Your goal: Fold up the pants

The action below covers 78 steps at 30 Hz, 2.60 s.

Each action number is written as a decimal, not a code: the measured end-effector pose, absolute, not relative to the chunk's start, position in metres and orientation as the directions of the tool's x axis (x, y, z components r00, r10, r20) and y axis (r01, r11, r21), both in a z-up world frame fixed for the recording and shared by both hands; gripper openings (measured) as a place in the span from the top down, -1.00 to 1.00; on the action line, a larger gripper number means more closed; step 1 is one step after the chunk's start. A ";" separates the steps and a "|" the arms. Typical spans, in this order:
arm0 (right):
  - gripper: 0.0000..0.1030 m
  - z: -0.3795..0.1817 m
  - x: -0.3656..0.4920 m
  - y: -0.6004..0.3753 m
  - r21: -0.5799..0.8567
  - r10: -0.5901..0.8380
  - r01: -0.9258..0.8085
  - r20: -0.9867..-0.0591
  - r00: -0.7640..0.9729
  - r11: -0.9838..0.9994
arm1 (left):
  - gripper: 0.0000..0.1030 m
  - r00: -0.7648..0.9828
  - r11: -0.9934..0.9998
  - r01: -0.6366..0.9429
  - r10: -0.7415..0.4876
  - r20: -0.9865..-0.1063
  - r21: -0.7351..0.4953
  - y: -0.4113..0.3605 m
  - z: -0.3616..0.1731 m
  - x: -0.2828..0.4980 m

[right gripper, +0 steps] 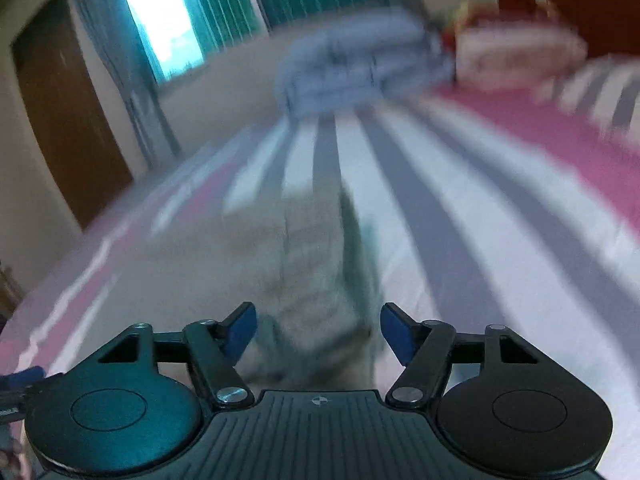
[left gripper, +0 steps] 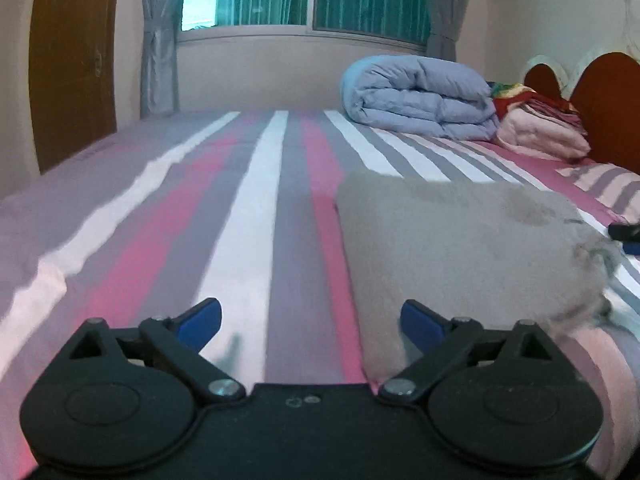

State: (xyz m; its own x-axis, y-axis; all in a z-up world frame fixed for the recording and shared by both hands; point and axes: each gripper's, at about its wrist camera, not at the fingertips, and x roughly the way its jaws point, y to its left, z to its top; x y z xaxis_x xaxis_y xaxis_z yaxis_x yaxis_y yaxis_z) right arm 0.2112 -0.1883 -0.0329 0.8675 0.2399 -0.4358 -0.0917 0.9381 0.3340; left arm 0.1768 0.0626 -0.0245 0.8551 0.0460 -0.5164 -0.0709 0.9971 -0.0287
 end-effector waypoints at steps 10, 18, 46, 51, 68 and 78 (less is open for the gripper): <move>0.49 -0.018 0.224 -0.146 0.212 0.295 -0.231 -0.351 0.889 0.950 | -0.70 0.849 0.997 -0.059 0.020 -0.527 -0.058 0.065 -0.035 0.217; 0.49 -0.063 0.229 -0.142 0.199 0.277 -0.205 -0.466 0.841 0.958 | -0.75 0.848 0.994 -0.059 -0.001 -0.530 -0.097 0.072 -0.046 0.218; 0.48 -0.033 0.331 -0.145 0.138 0.248 -0.207 -0.532 0.810 0.969 | -0.77 0.828 0.999 0.035 -0.052 -0.558 -0.041 0.070 -0.033 0.327; 0.48 -0.015 0.299 -0.161 0.186 0.261 -0.202 -0.394 0.881 0.962 | -0.75 0.829 0.997 0.037 -0.072 -0.555 -0.073 0.080 -0.029 0.310; -0.61 -0.064 0.283 -0.274 0.745 0.585 -0.057 -0.471 0.660 0.664 | -0.52 0.619 0.844 0.152 -0.487 -0.616 -0.515 0.117 -0.060 0.289; -0.95 -0.067 0.314 -0.296 0.856 0.727 -0.055 -0.401 0.558 0.515 | -0.47 0.514 0.635 0.133 -0.701 -0.495 -0.761 0.144 -0.092 0.332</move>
